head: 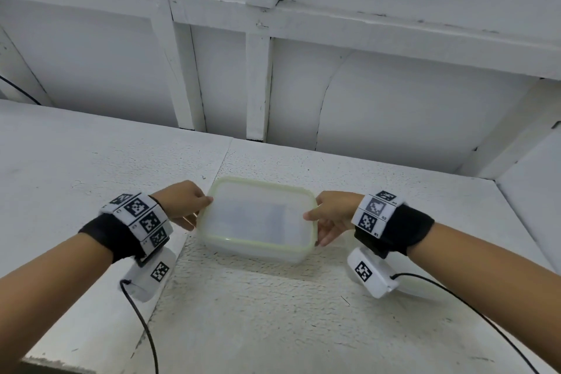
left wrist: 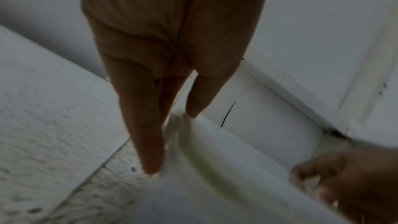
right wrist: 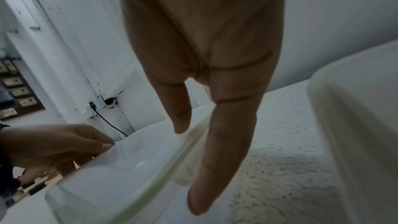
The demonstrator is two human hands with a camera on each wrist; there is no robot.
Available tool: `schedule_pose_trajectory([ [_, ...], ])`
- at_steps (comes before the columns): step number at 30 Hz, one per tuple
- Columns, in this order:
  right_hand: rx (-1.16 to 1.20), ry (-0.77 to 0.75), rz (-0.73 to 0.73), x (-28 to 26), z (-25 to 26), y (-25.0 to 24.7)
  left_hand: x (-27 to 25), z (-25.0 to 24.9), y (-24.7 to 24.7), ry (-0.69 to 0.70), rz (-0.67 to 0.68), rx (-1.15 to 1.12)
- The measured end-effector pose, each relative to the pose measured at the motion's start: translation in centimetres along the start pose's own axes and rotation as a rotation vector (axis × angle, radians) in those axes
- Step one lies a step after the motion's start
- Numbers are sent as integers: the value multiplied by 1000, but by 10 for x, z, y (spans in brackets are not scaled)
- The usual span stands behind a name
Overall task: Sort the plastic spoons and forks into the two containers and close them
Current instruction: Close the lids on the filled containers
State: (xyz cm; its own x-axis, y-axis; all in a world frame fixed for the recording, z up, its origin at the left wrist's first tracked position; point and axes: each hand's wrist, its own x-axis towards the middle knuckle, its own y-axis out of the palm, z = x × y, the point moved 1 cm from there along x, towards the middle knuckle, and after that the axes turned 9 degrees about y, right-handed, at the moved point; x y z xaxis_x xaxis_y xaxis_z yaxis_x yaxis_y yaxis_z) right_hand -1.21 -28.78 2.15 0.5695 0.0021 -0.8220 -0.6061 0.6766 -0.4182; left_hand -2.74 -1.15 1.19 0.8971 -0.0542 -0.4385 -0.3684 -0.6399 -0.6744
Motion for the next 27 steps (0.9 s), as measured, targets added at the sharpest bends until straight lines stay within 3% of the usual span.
schedule_pose_trajectory([
  [6,261,4,3,9,22,-27,26,-10,-14,-59,-72,-318],
  [9,382,-39,-16,21,46,-49,52,-19,-29,-39,-203,-485],
  [14,487,-102,-170,55,88,-67,101,-30,-46,14,-444,-587],
  [19,527,-105,-279,89,102,-70,134,-26,-50,9,-436,-596],
  [27,400,-201,-314,128,89,-68,154,-19,-42,65,-397,-525],
])
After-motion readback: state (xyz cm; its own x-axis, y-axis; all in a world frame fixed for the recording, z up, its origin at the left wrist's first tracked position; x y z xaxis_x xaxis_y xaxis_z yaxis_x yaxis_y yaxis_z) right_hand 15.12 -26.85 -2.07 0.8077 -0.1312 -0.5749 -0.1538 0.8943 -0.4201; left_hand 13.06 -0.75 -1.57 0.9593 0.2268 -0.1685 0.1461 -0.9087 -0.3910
